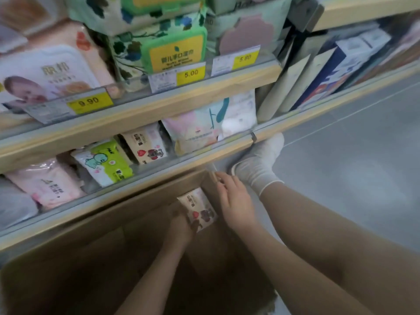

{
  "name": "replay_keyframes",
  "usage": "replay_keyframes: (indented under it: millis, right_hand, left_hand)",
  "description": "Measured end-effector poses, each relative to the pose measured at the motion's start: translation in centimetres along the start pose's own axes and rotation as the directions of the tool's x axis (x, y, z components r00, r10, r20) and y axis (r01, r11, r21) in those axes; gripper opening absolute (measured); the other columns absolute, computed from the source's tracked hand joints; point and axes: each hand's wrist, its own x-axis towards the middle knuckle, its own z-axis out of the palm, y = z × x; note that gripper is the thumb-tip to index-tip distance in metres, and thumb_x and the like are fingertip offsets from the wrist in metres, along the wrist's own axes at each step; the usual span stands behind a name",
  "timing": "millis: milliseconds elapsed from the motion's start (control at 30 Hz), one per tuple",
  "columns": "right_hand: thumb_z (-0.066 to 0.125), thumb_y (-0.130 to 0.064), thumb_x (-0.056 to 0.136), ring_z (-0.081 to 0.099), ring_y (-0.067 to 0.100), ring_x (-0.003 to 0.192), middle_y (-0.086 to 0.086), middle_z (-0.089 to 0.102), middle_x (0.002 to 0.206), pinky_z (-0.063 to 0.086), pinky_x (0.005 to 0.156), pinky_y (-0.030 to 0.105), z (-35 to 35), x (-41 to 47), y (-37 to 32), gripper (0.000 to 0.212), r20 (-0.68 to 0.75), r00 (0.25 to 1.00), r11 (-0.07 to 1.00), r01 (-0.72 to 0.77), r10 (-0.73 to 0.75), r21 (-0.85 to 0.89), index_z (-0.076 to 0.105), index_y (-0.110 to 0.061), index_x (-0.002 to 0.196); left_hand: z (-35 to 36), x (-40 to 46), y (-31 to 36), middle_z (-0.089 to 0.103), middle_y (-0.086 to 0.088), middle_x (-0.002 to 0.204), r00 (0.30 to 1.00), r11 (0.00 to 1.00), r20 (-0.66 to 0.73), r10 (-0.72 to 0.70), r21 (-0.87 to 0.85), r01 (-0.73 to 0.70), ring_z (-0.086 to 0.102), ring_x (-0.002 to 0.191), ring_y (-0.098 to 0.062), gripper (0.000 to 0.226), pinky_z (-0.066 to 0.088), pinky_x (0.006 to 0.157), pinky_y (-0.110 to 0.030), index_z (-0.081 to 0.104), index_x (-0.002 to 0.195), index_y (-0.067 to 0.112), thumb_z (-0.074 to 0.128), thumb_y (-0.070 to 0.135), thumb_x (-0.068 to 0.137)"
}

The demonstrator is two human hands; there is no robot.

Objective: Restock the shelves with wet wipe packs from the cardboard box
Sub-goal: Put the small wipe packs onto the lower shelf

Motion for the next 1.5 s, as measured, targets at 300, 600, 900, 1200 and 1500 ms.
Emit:
replay_keyframes:
  millis: [300,600,900,1200,1500]
  right_hand:
    - [0.033,-0.036,0.100,0.048,0.007,0.111,-0.009,0.052,0.116,0.042,0.091,0.025,0.2,0.1,0.5,0.032,-0.006,1.000,0.998,0.002,-0.002,0.061,0.049,-0.030,0.127]
    - [0.030,-0.038,0.100,0.049,0.012,0.112,-0.004,0.053,0.120,0.042,0.089,0.029,0.0,0.1,0.4,0.037,-0.021,1.000,1.000,0.008,-0.008,-0.022,0.048,-0.027,0.130]
    - [0.045,-0.025,0.086,0.054,0.023,0.107,0.005,0.058,0.118,0.044,0.093,0.039,0.0,-1.2,-1.8,0.037,-0.029,0.927,0.792,0.303,-0.374,-0.530,0.055,-0.014,0.121]
    - [0.058,-0.028,0.089,0.038,0.026,0.127,0.007,0.036,0.138,0.042,0.100,0.041,7.8,-2.2,-1.5,0.058,0.277,0.926,0.901,-0.124,0.255,-0.416,0.028,-0.022,0.138]
    - [0.046,-0.034,0.092,0.042,0.035,0.120,0.017,0.039,0.138,0.035,0.100,0.043,12.8,-0.1,0.7,0.052,0.210,0.895,0.834,-0.252,0.394,-0.490,0.028,-0.028,0.140]
  left_hand:
    - [1.0,3.8,1.0,0.068,-0.022,0.105,0.979,0.965,-0.060,-0.197,-0.190,0.183,0.066,0.097,-0.031,0.023,0.041,0.069,-0.022,0.069,0.100,-0.003,0.067,0.004,0.079]
    - [-0.2,3.7,-2.4,0.068,-0.018,0.102,0.941,0.850,0.097,-0.324,-0.406,0.335,0.066,0.096,-0.033,0.021,0.053,0.087,-0.049,0.056,0.071,0.020,0.071,0.007,0.078]
    - [-6.0,-4.9,-7.5,0.063,-0.014,0.097,0.934,0.824,-0.001,-0.358,-0.471,0.316,0.062,0.082,-0.026,0.007,0.058,0.063,-0.032,0.059,0.086,0.009,0.065,0.004,0.084]
    - [-9.4,-7.5,-13.8,0.065,-0.009,0.086,0.900,0.808,-0.093,-0.425,-0.486,0.332,0.064,0.087,-0.030,0.014,0.053,0.079,-0.045,0.056,0.075,0.011,0.069,0.007,0.079]
    - [-8.4,-5.2,-15.9,0.065,-0.006,0.094,0.923,0.826,-0.048,-0.383,-0.465,0.319,0.061,0.092,-0.024,0.011,0.052,0.086,-0.044,0.058,0.084,0.007,0.068,0.010,0.082]
